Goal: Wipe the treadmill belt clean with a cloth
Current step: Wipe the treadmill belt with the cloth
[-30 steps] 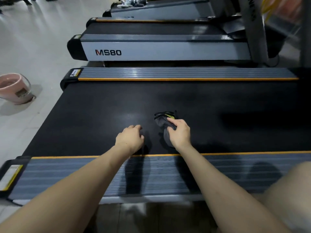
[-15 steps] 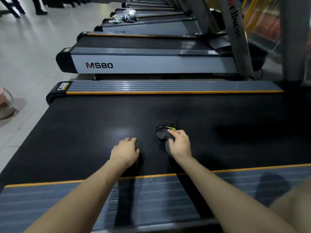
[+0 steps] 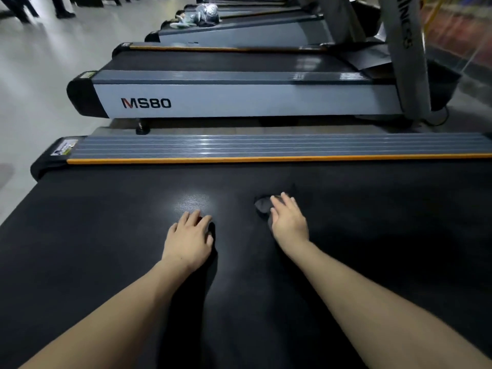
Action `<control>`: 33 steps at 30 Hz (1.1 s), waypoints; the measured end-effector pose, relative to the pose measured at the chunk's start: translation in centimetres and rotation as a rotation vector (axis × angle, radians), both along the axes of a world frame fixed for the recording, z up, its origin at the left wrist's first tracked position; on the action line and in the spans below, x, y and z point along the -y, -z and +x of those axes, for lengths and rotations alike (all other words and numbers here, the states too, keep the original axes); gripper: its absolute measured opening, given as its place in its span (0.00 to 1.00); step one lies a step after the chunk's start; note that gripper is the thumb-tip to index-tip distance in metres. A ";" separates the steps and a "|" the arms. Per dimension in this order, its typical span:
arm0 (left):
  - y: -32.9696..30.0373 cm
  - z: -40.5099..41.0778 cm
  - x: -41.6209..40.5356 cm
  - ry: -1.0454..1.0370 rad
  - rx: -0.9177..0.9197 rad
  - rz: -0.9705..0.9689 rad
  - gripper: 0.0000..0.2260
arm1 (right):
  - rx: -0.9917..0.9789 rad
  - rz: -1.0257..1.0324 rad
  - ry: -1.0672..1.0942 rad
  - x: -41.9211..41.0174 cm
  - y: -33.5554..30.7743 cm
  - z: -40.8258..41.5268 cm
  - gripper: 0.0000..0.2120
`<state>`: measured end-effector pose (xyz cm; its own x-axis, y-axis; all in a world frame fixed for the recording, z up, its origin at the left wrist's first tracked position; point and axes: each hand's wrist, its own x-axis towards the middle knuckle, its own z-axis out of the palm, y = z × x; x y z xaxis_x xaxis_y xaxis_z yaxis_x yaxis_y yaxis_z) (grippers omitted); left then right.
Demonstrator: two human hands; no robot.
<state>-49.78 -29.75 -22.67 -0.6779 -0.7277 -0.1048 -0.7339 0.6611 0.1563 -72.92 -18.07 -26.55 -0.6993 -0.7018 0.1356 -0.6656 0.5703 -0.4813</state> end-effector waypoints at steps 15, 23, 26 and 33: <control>5.2 0.6 7.5 -0.201 -0.201 -0.181 0.24 | -0.041 -0.148 -0.121 18.7 0.0 4.1 0.12; 4.3 1.0 7.8 -0.182 -0.099 -0.089 0.26 | -0.167 -0.125 -0.163 13.4 -0.7 -3.5 0.19; 3.8 2.0 8.6 -0.092 -0.016 -0.047 0.29 | -0.112 -0.134 0.085 9.3 -0.8 -7.8 0.17; 4.9 2.2 7.8 -0.124 -0.126 -0.118 0.30 | -0.081 -0.114 0.091 16.7 -1.2 2.6 0.14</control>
